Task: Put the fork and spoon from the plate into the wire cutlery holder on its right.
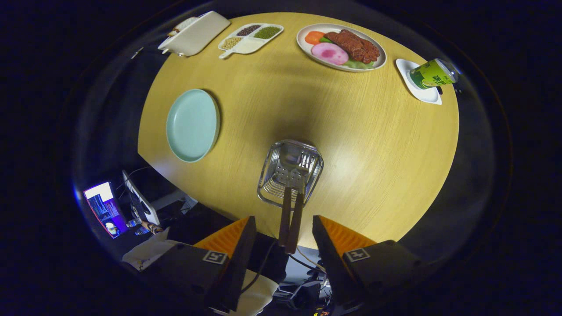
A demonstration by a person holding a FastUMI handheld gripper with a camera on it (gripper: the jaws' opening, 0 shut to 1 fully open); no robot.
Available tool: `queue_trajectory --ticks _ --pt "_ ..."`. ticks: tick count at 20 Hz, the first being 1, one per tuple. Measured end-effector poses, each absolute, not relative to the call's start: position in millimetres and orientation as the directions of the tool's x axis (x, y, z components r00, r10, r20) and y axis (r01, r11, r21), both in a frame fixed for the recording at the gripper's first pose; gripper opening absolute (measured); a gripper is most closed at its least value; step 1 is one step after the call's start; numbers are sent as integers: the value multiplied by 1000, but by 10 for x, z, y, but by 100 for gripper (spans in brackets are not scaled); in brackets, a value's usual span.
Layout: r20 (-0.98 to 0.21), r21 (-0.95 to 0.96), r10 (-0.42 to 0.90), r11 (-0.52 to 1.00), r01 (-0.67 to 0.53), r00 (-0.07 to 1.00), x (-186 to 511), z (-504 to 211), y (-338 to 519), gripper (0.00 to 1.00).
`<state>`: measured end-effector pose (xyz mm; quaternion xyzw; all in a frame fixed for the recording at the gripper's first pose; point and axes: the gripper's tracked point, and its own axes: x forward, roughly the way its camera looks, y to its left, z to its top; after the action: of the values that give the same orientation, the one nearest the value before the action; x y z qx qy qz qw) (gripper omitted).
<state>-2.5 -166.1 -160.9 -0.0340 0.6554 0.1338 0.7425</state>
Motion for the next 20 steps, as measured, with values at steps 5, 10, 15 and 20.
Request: queue_trajectory --ticks 5,10,15,20 --pt "-890 168 276 939 -300 363 2 -1097 -1415 99" --pt "-721 221 355 932 -288 595 -31 -420 -1146 100" --pt "-492 210 316 947 -242 811 -184 258 -1089 99" --pt "-213 182 132 979 -93 968 -329 1091 -1194 99"
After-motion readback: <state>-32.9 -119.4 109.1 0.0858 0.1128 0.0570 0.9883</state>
